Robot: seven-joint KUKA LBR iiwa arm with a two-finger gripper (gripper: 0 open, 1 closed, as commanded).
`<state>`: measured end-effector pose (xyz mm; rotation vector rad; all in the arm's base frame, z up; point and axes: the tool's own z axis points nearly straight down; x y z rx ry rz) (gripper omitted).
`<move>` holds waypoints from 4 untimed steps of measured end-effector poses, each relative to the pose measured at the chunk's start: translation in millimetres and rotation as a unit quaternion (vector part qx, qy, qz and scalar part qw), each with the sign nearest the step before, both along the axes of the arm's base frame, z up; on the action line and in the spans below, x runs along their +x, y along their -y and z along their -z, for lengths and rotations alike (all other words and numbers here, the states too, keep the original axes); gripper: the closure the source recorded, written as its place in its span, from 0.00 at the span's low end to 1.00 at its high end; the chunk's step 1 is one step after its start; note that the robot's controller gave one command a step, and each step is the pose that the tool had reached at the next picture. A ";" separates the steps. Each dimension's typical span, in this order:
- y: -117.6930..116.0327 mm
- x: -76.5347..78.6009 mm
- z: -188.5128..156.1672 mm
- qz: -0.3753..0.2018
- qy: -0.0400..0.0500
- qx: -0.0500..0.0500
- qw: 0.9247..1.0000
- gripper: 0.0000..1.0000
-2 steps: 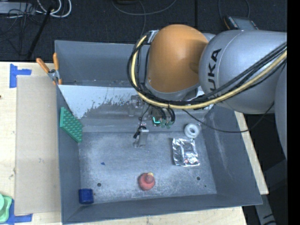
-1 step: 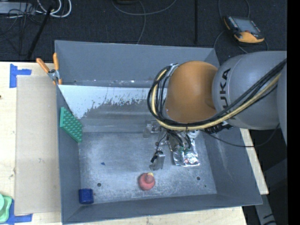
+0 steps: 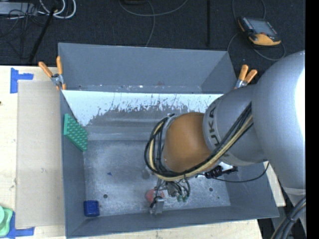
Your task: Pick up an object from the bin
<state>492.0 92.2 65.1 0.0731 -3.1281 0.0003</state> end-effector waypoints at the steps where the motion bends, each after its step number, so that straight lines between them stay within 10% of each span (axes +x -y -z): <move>1: 1.0 3.7 -4.1 0.003 0.005 0.000 1.000 1.00; 2: -53.6 14.5 -7.3 0.063 0.006 0.001 0.998 1.00; 3: -143.3 42.2 -108.3 0.040 0.011 0.004 0.999 1.00; 4: -138.8 40.4 -103.1 0.042 0.006 0.000 0.999 0.00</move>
Offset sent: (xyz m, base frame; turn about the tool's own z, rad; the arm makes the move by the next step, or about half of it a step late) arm 0.0000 0.0000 0.0000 0.0000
